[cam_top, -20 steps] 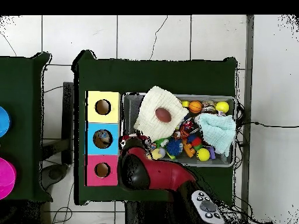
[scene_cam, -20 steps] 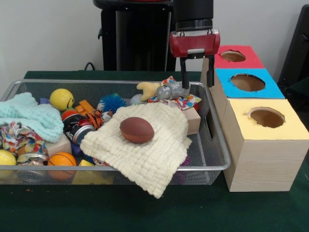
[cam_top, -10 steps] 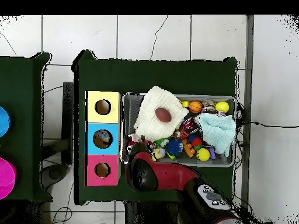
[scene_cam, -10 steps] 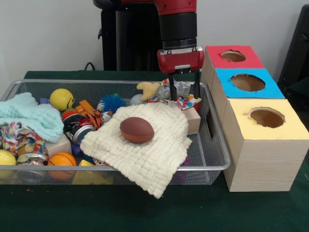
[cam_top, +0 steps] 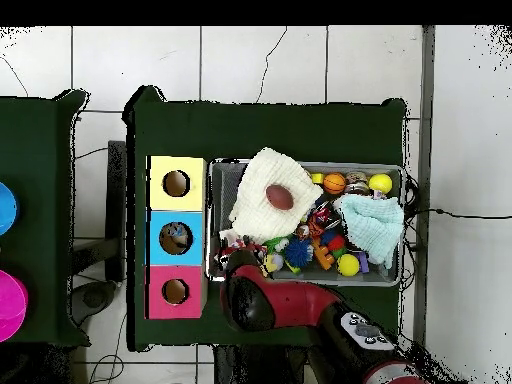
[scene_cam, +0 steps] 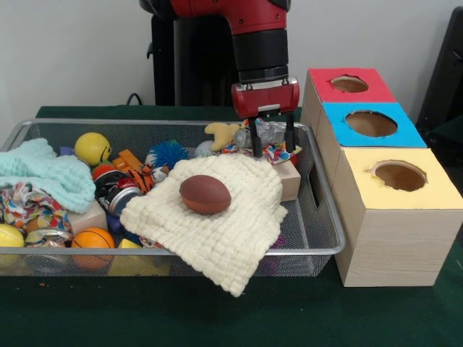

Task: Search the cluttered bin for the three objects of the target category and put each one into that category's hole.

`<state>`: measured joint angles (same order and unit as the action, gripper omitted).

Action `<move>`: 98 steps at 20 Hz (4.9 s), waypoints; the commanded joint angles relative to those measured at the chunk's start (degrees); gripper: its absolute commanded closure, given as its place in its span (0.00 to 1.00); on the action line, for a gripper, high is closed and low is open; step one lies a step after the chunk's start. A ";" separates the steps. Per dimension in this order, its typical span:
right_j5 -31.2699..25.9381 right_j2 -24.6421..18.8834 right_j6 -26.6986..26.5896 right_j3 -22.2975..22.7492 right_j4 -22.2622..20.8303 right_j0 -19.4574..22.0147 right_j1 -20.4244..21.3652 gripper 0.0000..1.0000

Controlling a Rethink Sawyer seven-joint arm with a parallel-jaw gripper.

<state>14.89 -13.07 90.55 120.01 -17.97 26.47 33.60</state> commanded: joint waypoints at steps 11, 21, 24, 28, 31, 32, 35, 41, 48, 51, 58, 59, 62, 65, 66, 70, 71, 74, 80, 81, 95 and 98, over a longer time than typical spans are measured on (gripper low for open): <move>-10.04 -7.08 4.10 -9.64 -1.59 4.39 4.32 0.00; -9.19 -6.79 3.11 -15.49 -3.00 4.05 1.39 0.00; -7.29 -5.36 3.14 -17.31 -3.72 3.24 0.14 0.00; -7.22 -6.08 2.64 -19.11 -5.28 4.01 -0.91 0.00; -6.76 -5.84 2.95 -19.48 -6.43 4.28 -1.14 0.00; -6.41 -5.61 3.20 -19.47 -6.86 4.39 -1.42 0.00; -3.33 -3.54 4.11 -20.19 -8.07 4.17 -3.84 0.00; 2.53 0.86 5.82 -21.77 -9.10 2.81 -10.24 0.00; 6.14 8.68 3.85 -24.97 -7.15 -1.40 -14.11 0.00; 6.58 12.14 2.25 -25.89 -7.35 -3.20 -15.50 0.00; 4.05 18.08 -0.12 -27.98 -8.67 -6.68 -16.10 0.00; 2.74 18.11 -0.46 -28.36 -9.64 -6.56 -16.16 0.00; -1.84 17.61 -1.24 -28.94 -11.92 -6.17 -16.00 0.00; -7.93 14.44 -1.89 -28.41 -14.08 -3.96 -15.59 0.00; -9.29 13.94 -1.82 -28.10 -14.26 -3.56 -15.55 0.00; -16.07 10.22 -2.39 -27.50 -14.45 -1.15 -16.22 0.00; -17.75 9.19 -2.73 -27.51 -14.30 -0.50 -16.56 0.00; -20.87 7.74 -3.15 -27.17 -13.70 0.26 -17.19 0.00; -25.56 4.81 -3.45 -25.98 -12.94 1.59 -17.42 0.00; -26.17 4.59 -3.28 -25.84 -12.70 1.60 -17.45 0.00; -27.16 4.21 -0.72 -24.35 -12.10 1.52 -17.70 1.00; -27.66 4.14 -0.63 -24.11 -11.77 1.68 -17.63 1.00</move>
<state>4.93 -7.43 90.55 91.19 -28.19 25.98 24.11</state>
